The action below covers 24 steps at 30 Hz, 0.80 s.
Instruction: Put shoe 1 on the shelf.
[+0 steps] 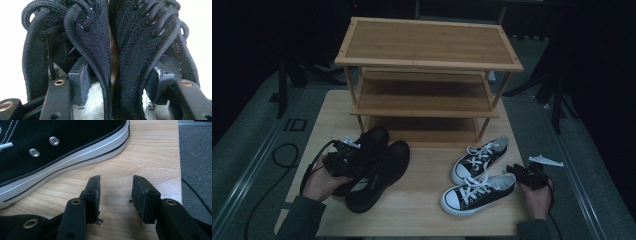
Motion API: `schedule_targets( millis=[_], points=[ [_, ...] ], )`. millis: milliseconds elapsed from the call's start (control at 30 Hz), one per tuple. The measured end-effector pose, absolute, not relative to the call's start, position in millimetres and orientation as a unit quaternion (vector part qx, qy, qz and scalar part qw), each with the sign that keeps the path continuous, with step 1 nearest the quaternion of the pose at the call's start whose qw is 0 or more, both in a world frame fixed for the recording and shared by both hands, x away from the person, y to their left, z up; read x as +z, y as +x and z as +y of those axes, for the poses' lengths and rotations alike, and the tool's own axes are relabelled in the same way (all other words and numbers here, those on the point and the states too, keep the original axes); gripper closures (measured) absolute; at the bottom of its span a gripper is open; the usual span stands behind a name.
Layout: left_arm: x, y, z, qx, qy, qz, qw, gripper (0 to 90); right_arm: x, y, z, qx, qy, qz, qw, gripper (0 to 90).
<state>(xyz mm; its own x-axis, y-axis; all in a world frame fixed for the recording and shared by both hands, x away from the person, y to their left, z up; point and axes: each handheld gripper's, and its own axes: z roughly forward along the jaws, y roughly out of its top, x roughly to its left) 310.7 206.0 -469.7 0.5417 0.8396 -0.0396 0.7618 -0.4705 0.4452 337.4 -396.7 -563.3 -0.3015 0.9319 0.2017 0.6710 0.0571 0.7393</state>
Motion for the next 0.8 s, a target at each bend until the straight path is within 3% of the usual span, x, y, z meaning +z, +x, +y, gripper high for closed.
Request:
schedule_targets(
  millis=[800],
  points=[
    [-477,322,195,0.084,0.868,0.462,0.162,52.6,-563,337,-397,0.388,0.567,0.707,0.168,58.3]
  ],
)
